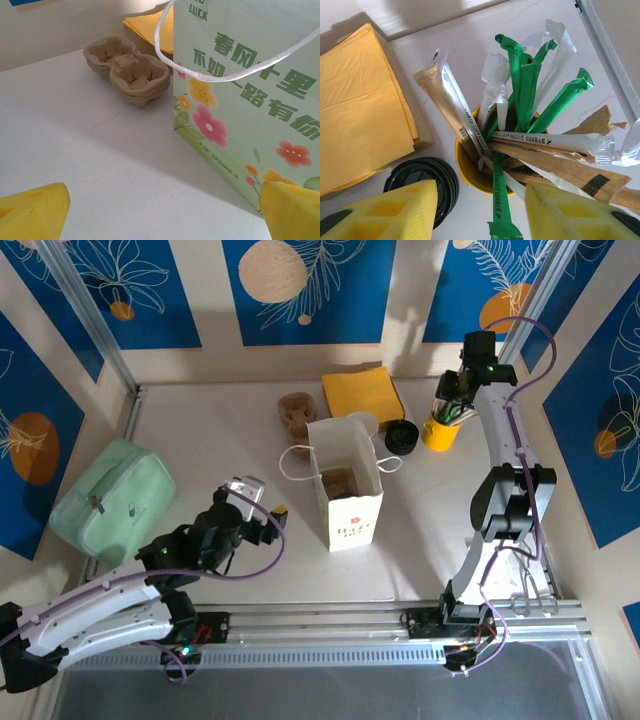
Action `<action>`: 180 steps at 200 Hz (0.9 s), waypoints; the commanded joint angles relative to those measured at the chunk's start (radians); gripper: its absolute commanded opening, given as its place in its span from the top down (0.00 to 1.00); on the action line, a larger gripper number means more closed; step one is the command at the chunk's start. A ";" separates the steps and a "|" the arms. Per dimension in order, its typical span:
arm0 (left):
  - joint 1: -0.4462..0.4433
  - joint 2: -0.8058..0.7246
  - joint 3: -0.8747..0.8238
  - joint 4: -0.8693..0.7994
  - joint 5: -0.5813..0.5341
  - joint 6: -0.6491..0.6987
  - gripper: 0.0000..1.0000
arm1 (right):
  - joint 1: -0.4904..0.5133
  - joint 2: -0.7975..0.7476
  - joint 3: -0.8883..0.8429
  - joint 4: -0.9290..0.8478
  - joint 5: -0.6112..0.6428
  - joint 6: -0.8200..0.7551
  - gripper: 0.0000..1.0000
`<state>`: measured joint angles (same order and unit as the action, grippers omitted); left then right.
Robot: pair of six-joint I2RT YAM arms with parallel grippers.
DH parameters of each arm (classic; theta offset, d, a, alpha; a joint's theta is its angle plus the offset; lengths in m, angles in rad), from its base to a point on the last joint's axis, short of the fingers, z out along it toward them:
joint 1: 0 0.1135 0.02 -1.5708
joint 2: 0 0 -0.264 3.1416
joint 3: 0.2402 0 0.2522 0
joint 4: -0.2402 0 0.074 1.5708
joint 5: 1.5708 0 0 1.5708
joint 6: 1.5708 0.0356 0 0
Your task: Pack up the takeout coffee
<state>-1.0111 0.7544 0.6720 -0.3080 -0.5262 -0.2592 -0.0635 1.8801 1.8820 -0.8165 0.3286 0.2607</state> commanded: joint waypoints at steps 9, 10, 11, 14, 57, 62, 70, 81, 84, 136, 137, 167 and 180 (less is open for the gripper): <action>-0.003 -0.009 0.000 -0.004 -0.018 0.018 0.03 | -0.009 0.017 -0.013 0.027 -0.020 -0.011 0.56; -0.003 -0.010 0.000 -0.004 -0.018 0.018 0.03 | -0.009 0.017 -0.013 0.026 -0.020 -0.012 0.56; -0.003 -0.010 0.000 -0.005 -0.017 0.017 0.03 | -0.010 0.018 -0.013 0.025 -0.020 -0.012 0.56; -0.003 -0.010 0.001 -0.005 -0.017 0.018 0.03 | -0.010 0.019 -0.011 0.024 -0.021 -0.011 0.58; -0.003 -0.016 0.000 -0.012 -0.023 0.018 0.02 | -0.009 0.027 -0.014 0.019 -0.014 -0.014 0.61; -0.003 -0.017 -0.001 -0.012 -0.024 0.017 0.03 | -0.008 0.026 -0.014 0.020 -0.016 -0.015 0.65; -0.002 -0.016 -0.003 -0.010 -0.024 0.015 0.03 | -0.009 0.026 -0.014 0.020 -0.019 -0.019 0.69; -0.003 -0.017 -0.004 -0.012 -0.023 0.012 0.02 | -0.009 0.027 -0.012 0.017 -0.021 -0.023 0.72; -0.003 -0.016 -0.006 -0.011 -0.023 0.011 0.02 | -0.007 0.027 -0.012 0.016 -0.020 -0.023 0.73; -0.003 -0.034 -0.009 -0.027 -0.027 0.008 0.02 | -0.006 0.008 0.007 -0.012 -0.012 -0.026 0.88; -0.003 -0.035 -0.009 -0.028 -0.027 0.006 0.02 | -0.006 0.007 0.007 -0.013 -0.013 -0.026 0.89; -0.003 -0.044 -0.012 -0.032 -0.027 0.002 0.02 | 0.004 -0.024 0.020 -0.030 -0.003 -0.035 0.95; -0.003 -0.044 -0.012 -0.034 -0.026 0.000 0.02 | 0.011 -0.044 0.025 -0.035 0.004 -0.041 0.94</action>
<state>-1.0111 0.7227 0.6720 -0.3267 -0.5331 -0.2535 -0.0647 1.8999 1.8820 -0.8165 0.3260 0.2352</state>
